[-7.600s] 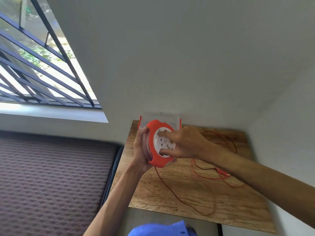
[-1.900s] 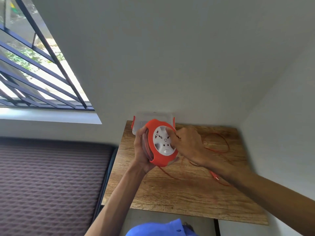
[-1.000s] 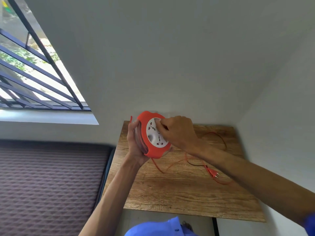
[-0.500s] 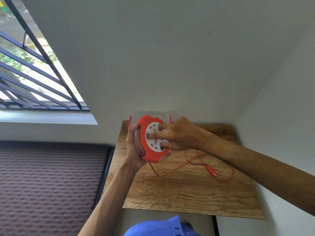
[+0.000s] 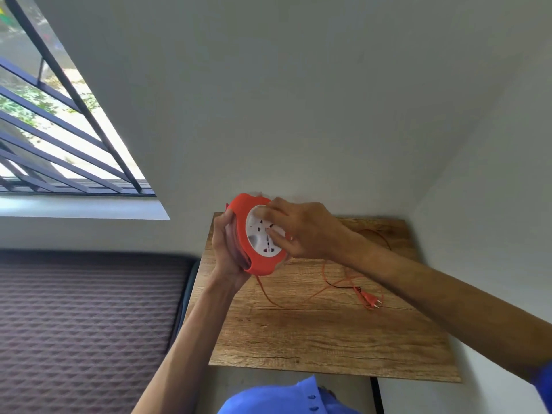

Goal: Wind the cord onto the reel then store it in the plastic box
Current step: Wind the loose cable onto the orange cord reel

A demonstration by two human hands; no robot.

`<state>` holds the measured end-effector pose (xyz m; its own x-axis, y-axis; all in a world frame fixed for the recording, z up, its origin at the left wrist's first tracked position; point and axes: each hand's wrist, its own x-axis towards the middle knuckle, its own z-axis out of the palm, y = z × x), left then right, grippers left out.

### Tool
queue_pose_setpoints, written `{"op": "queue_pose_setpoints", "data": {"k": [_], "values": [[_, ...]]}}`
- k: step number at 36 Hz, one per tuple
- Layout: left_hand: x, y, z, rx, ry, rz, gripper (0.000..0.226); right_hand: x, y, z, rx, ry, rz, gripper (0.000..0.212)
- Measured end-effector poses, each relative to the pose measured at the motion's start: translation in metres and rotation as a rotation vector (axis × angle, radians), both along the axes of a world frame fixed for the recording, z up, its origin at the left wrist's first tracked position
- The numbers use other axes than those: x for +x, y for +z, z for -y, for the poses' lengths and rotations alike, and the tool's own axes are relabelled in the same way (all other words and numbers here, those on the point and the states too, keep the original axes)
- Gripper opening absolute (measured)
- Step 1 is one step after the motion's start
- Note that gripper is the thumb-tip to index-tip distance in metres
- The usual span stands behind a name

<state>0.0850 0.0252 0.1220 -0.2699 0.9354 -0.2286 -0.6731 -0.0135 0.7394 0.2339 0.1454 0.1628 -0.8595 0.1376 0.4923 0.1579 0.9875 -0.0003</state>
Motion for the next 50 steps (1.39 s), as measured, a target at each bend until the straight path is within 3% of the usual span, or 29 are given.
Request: {"op": "queue_pose_setpoints", "data": {"k": [5, 11, 15, 20, 24, 27, 30, 33, 37, 45, 47, 50], "values": [[-0.002, -0.008, 0.001, 0.014, -0.044, 0.085, 0.081, 0.010, 0.003, -0.014, 0.084, 0.160, 0.242, 0.051], [0.000, -0.013, 0.003, 0.023, -0.150, 0.138, 0.091, 0.017, 0.001, -0.013, 0.237, 0.270, 0.239, 0.052], [0.004, -0.012, 0.005, -0.009, -0.131, 0.128, 0.078, 0.019, 0.000, -0.014, 0.239, 0.237, 0.151, 0.053], [0.012, -0.007, 0.001, 0.052, -0.087, 0.120, 0.068, 0.004, -0.002, 0.006, -0.213, -0.154, -0.087, 0.061], [0.014, -0.007, 0.000, 0.074, -0.084, 0.123, 0.069, -0.011, 0.004, 0.005, -0.423, -0.462, 0.020, 0.070], [0.013, -0.004, 0.003, 0.060, -0.048, 0.098, 0.066, -0.011, 0.004, 0.002, -0.580, -0.495, 0.110, 0.075], [0.014, -0.004, 0.006, 0.064, -0.046, 0.059, 0.068, -0.007, 0.002, 0.006, -0.361, -0.413, 0.107, 0.060], [0.011, -0.003, 0.005, 0.042, 0.017, 0.070, 0.069, 0.004, 0.008, 0.006, -0.177, -0.152, 0.054, 0.021], [0.009, -0.003, 0.004, 0.011, 0.051, 0.079, 0.074, 0.013, 0.011, -0.002, -0.067, 0.121, 0.270, 0.047], [0.015, -0.005, 0.005, -0.071, 0.015, 0.131, 0.073, 0.017, 0.005, -0.010, 0.223, 0.212, 0.218, 0.049], [0.017, -0.004, 0.005, -0.074, 0.006, 0.118, 0.071, 0.017, 0.002, -0.009, 0.164, 0.128, 0.156, 0.048], [0.021, 0.001, 0.001, -0.067, 0.017, 0.130, 0.068, 0.010, 0.001, 0.001, -0.295, -0.161, -0.010, 0.058]]}}
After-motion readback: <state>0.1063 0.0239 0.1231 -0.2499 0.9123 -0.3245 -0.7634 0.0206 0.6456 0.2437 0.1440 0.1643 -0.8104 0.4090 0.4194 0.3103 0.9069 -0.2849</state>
